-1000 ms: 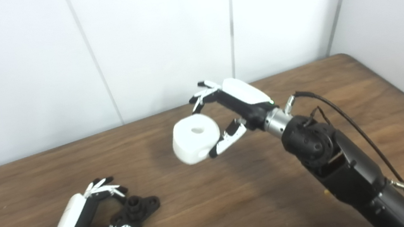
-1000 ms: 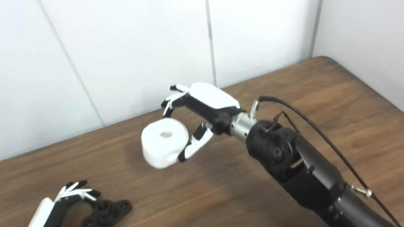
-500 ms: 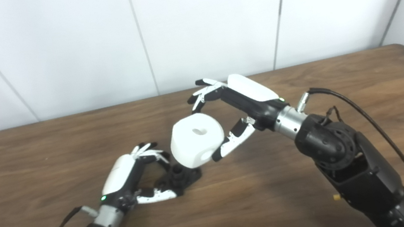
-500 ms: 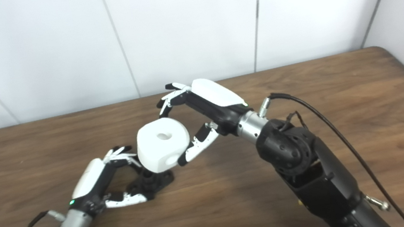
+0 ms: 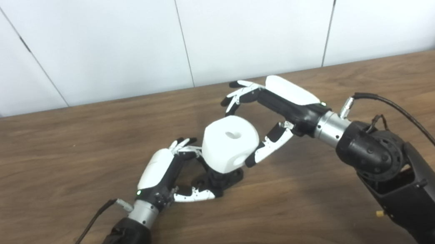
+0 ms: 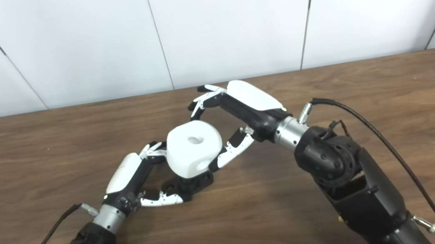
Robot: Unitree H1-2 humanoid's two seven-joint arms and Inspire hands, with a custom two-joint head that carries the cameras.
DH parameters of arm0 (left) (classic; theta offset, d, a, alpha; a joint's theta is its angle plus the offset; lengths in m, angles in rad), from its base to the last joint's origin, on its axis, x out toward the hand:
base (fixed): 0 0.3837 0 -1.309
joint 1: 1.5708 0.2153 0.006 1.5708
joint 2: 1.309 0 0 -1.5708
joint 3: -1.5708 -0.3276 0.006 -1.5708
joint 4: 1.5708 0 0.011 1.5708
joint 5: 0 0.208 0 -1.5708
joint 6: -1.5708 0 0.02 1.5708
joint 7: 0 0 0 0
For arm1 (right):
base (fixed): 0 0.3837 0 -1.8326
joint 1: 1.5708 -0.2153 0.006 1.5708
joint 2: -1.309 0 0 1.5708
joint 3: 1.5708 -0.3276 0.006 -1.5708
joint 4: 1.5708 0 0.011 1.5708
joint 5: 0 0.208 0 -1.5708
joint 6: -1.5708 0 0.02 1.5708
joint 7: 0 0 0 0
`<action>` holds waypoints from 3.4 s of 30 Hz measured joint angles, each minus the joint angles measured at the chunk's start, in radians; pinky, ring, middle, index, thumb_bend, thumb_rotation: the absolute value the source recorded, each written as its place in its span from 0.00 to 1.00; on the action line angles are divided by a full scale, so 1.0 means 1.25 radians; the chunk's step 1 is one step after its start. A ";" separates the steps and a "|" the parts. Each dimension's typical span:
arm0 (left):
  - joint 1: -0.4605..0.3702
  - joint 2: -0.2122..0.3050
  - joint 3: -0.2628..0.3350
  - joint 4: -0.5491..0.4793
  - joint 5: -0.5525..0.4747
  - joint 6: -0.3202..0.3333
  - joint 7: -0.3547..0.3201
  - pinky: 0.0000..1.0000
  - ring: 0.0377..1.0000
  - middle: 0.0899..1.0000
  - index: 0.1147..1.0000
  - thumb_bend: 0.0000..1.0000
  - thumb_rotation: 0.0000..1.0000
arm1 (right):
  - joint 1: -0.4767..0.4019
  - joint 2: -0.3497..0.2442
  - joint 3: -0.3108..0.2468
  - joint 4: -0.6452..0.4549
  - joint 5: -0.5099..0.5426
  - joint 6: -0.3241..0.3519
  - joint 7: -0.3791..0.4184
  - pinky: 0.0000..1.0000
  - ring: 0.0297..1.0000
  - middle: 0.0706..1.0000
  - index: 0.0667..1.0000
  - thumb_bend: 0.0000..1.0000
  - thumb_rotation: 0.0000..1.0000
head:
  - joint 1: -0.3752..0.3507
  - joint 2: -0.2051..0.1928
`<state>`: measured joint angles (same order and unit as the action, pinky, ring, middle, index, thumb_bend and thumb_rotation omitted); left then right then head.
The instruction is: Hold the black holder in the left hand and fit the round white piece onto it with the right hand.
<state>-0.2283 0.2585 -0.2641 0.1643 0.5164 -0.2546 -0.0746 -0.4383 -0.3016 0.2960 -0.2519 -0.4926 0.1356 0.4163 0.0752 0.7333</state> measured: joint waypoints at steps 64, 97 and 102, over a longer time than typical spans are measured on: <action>0.009 -0.014 -0.016 -0.019 -0.001 0.006 -0.005 1.00 0.93 0.71 0.41 0.52 0.05 | -0.013 -0.015 0.035 0.051 -0.030 -0.049 0.047 0.97 0.94 0.77 0.45 0.52 0.14 | 0.027 0.017; 0.019 -0.020 -0.016 -0.034 0.004 0.013 -0.011 1.00 0.93 0.71 0.41 0.52 0.05 | 0.009 0.002 0.036 0.096 -0.029 -0.053 0.028 0.93 0.95 0.77 0.45 0.52 0.14 | 0.023 0.026; 0.019 -0.020 -0.016 -0.035 -0.001 0.014 -0.012 1.00 0.93 0.71 0.41 0.52 0.05 | 0.008 -0.002 0.035 0.094 -0.028 -0.053 0.030 0.91 0.93 0.77 0.45 0.52 0.14 | 0.025 0.031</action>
<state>-0.2045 0.2334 -0.2839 0.1208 0.5152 -0.2377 -0.0892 -0.4281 -0.3038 0.3394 -0.1341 -0.5271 0.0691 0.4543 0.1058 0.7716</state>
